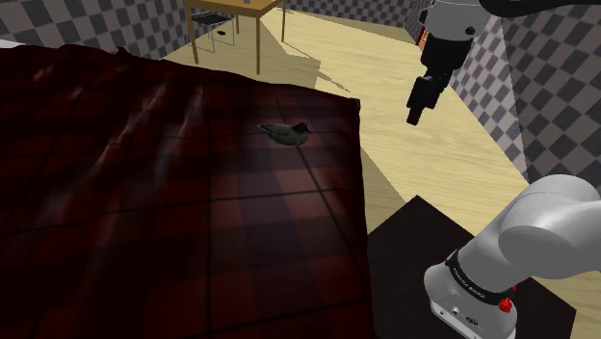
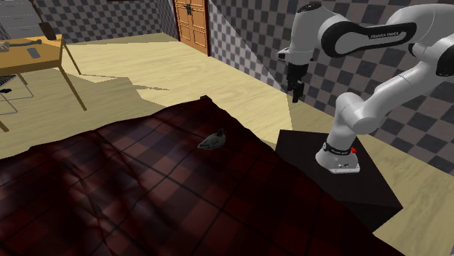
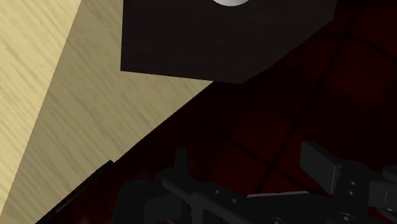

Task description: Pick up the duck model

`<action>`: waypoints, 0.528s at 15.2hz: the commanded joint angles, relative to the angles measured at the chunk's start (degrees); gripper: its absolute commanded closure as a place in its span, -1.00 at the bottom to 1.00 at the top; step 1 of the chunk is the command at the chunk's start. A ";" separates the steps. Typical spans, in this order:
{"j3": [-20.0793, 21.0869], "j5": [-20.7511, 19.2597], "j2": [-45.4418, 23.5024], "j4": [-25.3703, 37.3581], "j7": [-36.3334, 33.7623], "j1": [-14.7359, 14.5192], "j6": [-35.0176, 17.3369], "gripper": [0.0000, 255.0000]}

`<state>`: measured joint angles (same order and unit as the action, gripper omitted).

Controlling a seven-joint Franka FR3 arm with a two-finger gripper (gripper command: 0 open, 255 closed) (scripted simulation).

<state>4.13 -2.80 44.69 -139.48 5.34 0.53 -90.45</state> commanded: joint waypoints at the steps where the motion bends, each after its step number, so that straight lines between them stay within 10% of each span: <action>1: 0.00 0.00 0.00 0.00 0.00 0.00 0.00 -1.00; 8: -1.87 0.06 -14.73 4.08 6.17 -1.40 -11.40 -1.00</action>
<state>2.66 -2.68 32.06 -135.84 10.38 -0.74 -100.03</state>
